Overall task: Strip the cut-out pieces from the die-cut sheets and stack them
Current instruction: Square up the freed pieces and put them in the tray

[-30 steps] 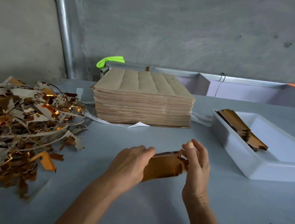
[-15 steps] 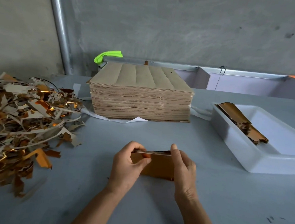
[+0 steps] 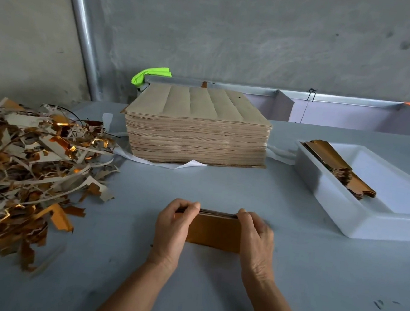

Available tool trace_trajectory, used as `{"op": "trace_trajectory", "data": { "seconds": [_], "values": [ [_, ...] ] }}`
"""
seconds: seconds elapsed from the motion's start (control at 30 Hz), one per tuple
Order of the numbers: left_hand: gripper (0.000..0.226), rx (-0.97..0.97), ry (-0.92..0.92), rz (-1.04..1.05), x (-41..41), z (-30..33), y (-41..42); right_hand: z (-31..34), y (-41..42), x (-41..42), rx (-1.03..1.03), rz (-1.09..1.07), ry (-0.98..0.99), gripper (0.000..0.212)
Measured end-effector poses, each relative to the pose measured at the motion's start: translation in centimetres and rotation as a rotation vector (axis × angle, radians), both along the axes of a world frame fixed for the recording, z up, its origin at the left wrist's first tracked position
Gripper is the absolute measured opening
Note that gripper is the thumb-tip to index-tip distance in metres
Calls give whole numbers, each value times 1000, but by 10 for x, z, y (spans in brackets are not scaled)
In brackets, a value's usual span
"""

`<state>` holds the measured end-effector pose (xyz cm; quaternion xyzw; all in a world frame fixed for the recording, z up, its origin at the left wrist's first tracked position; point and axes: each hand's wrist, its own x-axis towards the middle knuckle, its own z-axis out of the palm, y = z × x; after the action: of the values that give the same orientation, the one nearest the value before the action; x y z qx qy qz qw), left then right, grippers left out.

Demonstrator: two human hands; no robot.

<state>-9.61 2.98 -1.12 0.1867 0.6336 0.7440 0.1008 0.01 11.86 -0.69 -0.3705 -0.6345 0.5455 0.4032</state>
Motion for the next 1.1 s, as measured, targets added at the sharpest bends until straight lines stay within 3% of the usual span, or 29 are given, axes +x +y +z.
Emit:
{"op": "trace_trajectory", "data": {
  "seconds": [0.2,0.33,0.47,0.53,0.77,0.9,0.97,1.03,1.1],
  "values": [
    [7,51,149,50,7,3,0,1,-8,-1,49,-54,143,45],
    [26,4,93,18,6,1,1,-2,-3,-4,69,-7,-18,38],
    [13,25,121,30,9,1,0,-2,-3,-4,78,7,-10,34],
    [17,34,144,30,9,2,0,-1,-4,-3,103,1,5,37],
    [32,-57,223,-114,7,-3,-6,-2,-1,-4,138,5,-107,42],
    [19,-202,341,-158,-7,-9,-9,-3,2,-3,148,52,-46,46],
    [15,-134,266,-95,-7,-10,-7,-1,3,-2,107,91,51,36],
    [15,-1,63,-45,-4,-8,-6,-1,6,-1,-65,107,192,24],
    [16,116,-140,-21,-4,-7,-6,-2,3,-2,-204,150,257,36]
  ]
}}
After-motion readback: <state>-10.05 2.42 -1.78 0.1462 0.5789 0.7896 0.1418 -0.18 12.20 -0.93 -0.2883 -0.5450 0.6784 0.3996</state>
